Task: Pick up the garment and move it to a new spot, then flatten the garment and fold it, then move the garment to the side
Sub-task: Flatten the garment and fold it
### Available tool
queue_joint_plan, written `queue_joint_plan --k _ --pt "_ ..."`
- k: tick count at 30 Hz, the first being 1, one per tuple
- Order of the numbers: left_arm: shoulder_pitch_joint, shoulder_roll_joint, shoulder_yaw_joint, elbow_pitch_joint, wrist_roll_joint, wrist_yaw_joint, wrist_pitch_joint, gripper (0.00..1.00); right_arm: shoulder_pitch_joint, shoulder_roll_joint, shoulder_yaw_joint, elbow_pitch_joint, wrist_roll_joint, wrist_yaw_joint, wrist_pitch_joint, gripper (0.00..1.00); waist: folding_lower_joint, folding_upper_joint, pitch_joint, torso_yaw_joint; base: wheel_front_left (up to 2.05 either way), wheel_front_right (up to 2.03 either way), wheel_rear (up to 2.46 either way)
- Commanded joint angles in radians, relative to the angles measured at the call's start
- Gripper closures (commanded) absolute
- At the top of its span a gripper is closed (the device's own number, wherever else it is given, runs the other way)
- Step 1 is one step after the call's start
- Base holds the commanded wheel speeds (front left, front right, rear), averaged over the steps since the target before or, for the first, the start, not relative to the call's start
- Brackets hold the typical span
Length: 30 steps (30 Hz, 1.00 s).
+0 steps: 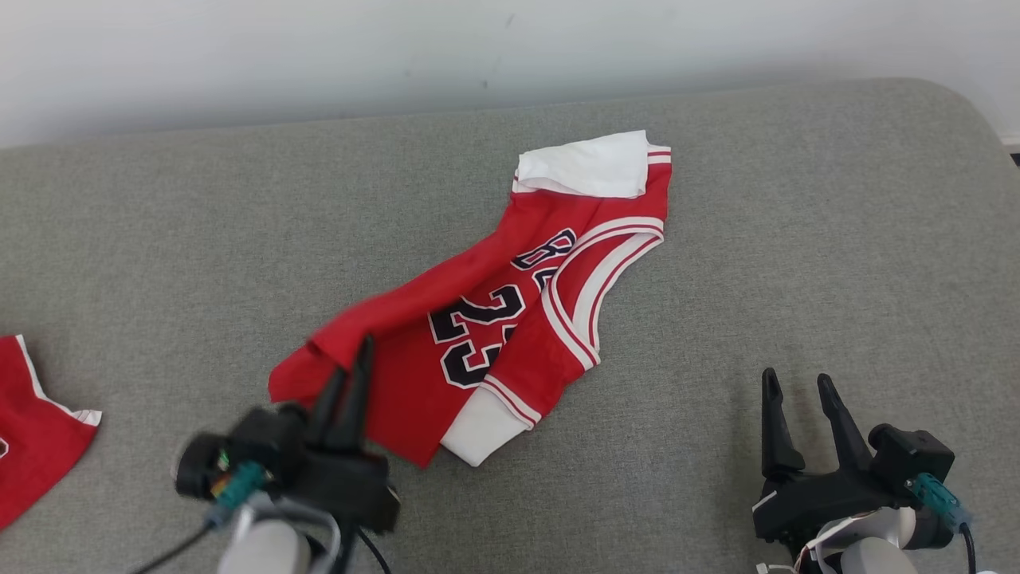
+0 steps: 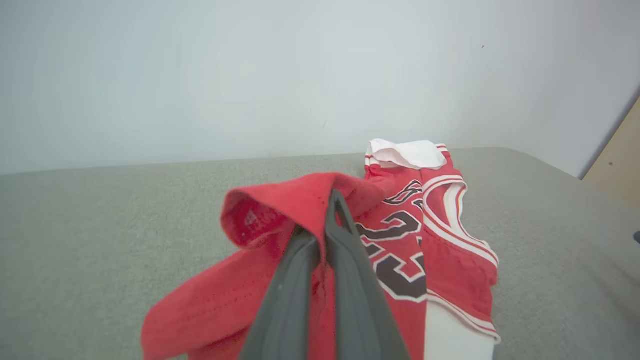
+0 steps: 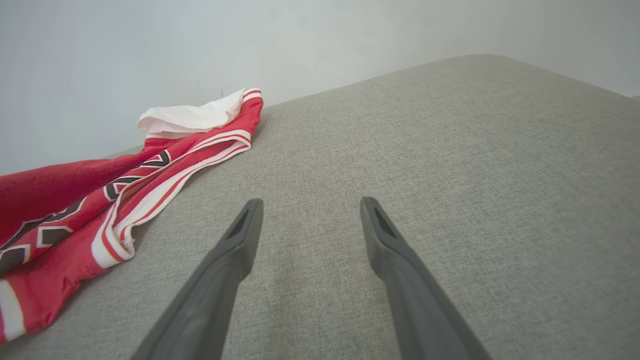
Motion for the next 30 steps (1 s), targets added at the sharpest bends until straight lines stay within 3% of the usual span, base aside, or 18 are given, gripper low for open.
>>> queue_joint_plan --k 1,6,11,14,18,22,23,24,30 --pt "-0.024 0.012 0.007 -0.006 0.008 -0.001 -0.003 1.00 -0.005 0.006 0.000 -0.003 0.001 -0.002 -0.002 0.00 0.0000 0.0000 0.001 0.001 0.00 0.00 0.00" --pt "-0.222 0.139 -0.001 -0.028 0.021 0.000 -0.003 1.00 -0.019 0.011 0.008 -0.009 0.007 -0.002 -0.002 0.00 0.0000 0.0000 0.020 0.000 0.00 0.00 0.00" --pt "-0.472 0.323 -0.077 0.100 0.022 0.000 0.033 1.00 -0.037 0.014 0.041 -0.011 0.016 -0.002 -0.002 0.00 0.0000 0.0000 0.051 -0.032 0.00 0.00 0.00" --pt "-0.578 0.403 -0.120 0.196 -0.004 0.000 0.066 1.00 -0.044 0.015 0.060 -0.010 0.026 -0.002 -0.002 0.00 0.0000 0.0000 0.069 -0.057 0.00 0.00 0.00" --pt "-0.699 0.473 -0.174 0.338 -0.022 0.000 0.076 1.00 -0.054 0.018 0.085 -0.013 0.040 -0.002 -0.002 0.00 0.0000 0.0000 0.107 -0.091 0.00 0.00 0.00" --pt "-0.770 0.487 -0.170 0.433 -0.016 0.011 0.048 1.00 -0.074 0.018 0.095 -0.019 0.043 -0.002 -0.002 0.00 0.0000 0.0000 0.143 -0.105 0.00 0.00 0.00" --pt "-0.784 0.487 -0.169 0.454 -0.011 0.021 0.039 0.55 -0.077 0.019 0.098 -0.020 0.046 -0.002 -0.002 0.00 0.0000 0.0000 0.150 -0.107 0.00 0.00 0.00" --pt "-0.792 0.488 -0.166 0.478 -0.007 0.036 0.034 0.02 -0.080 0.019 0.102 -0.021 0.048 -0.002 -0.002 0.00 0.0000 0.0000 0.156 -0.109 0.00 0.00 0.00" --pt "-0.792 0.453 -0.168 0.603 -0.009 0.087 0.019 0.00 -0.096 0.019 0.116 -0.018 0.057 -0.002 -0.002 0.00 0.0000 0.0000 0.154 -0.100 0.00 0.00 0.00"
